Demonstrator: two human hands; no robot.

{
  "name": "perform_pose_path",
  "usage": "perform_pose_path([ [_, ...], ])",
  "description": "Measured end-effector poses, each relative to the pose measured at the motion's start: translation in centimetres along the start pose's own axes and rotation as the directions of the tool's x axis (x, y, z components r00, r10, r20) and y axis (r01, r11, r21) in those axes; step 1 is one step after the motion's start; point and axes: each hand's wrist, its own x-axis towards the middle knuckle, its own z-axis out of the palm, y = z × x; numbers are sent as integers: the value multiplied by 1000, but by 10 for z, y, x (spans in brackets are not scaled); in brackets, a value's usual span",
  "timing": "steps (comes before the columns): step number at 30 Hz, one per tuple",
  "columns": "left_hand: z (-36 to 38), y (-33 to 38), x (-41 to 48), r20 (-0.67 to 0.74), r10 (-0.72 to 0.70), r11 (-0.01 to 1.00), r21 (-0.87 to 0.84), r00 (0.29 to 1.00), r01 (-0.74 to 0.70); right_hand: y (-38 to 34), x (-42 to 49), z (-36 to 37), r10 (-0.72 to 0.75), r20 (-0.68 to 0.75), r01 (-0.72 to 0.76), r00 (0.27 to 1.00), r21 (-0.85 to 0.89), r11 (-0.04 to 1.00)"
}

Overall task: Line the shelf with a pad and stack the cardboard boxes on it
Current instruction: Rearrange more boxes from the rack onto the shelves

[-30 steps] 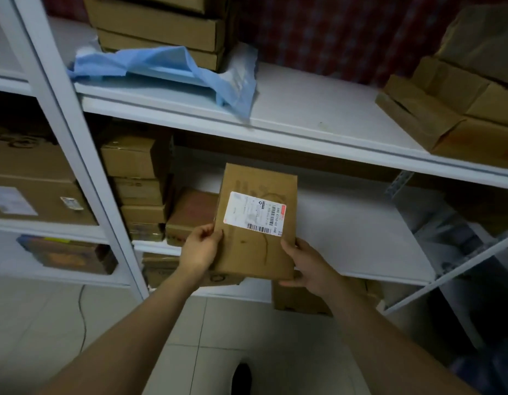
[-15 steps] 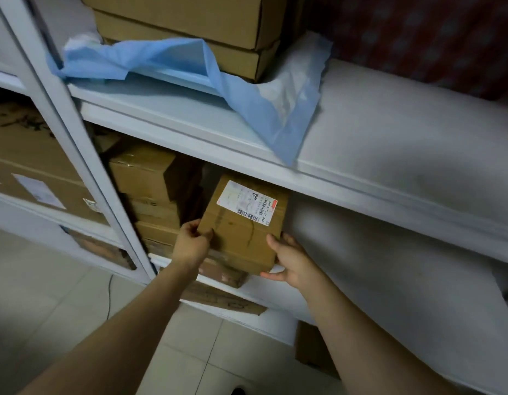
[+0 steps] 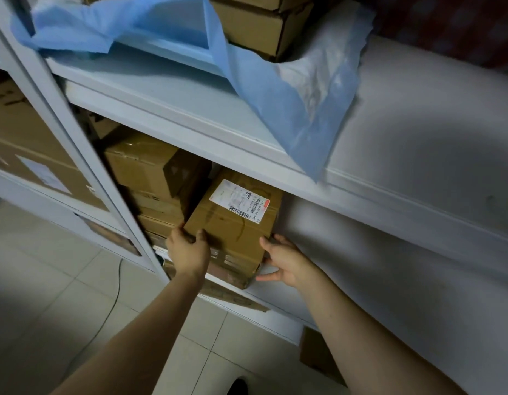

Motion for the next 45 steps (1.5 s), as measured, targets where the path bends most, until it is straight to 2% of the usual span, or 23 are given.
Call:
perform_pose_path([
  [2,-2,0,-7,-43,-8,999,43,999,10,5,-7,3,-7,-58,1,998,-99,995],
  [4,-5,5,-19,-86,19,997,83,996,-11,9,-17,3,-59,-182,24,981,-192,981],
  [6,-13,14,-38,-80,73,991,114,994,-63,16,-34,0,-133,-314,70,940,-203,977],
  [8,-22,23,-57,-37,147,981,136,988,-141,23,-50,-7,-184,-418,128,889,-160,979],
  [11,-41,35,-88,141,282,955,53,949,-292,40,-82,-17,-302,-552,264,777,-150,953],
  [14,-53,57,-124,302,468,873,-16,830,-487,48,-128,-20,-420,-661,438,622,-152,886],
  [16,-54,75,-151,373,574,802,-76,729,-593,47,-166,-20,-480,-747,550,459,-185,814],
  [19,-47,100,-194,433,698,686,-179,570,-705,44,-218,-28,-583,-786,684,205,-311,660],
  [22,-27,127,-246,437,791,576,-300,427,-760,41,-263,-62,-588,-809,771,7,-370,518],
  [25,1,151,-299,426,826,543,-428,369,-722,32,-310,-114,-524,-844,802,-111,-388,454],
  [26,7,155,-309,428,831,538,-452,356,-712,29,-320,-126,-507,-852,807,-129,-387,445],
  [31,72,199,-389,452,859,484,-557,242,-675,-4,-387,-218,-392,-865,804,-314,-462,375],
  [34,118,223,-429,496,848,481,-573,186,-664,-20,-426,-278,-302,-883,811,-360,-456,367],
  [37,157,239,-457,544,820,522,-580,180,-625,-29,-450,-343,-172,-899,809,-404,-438,392],
  [38,168,244,-466,565,806,541,-576,179,-613,-31,-455,-365,-143,-905,808,-400,-422,412],
  [40,184,254,-475,616,766,583,-547,183,-601,-34,-459,-394,-114,-932,813,-343,-356,461],
  [42,197,267,-483,645,742,604,-523,184,-601,-40,-460,-413,-138,-943,800,-304,-331,501],
  [44,206,278,-489,680,715,632,-526,166,-568,-44,-459,-417,-172,-941,766,-290,-336,548],
  [45,210,282,-490,697,701,649,-536,150,-541,-46,-459,-415,-188,-934,733,-305,-356,579],
])
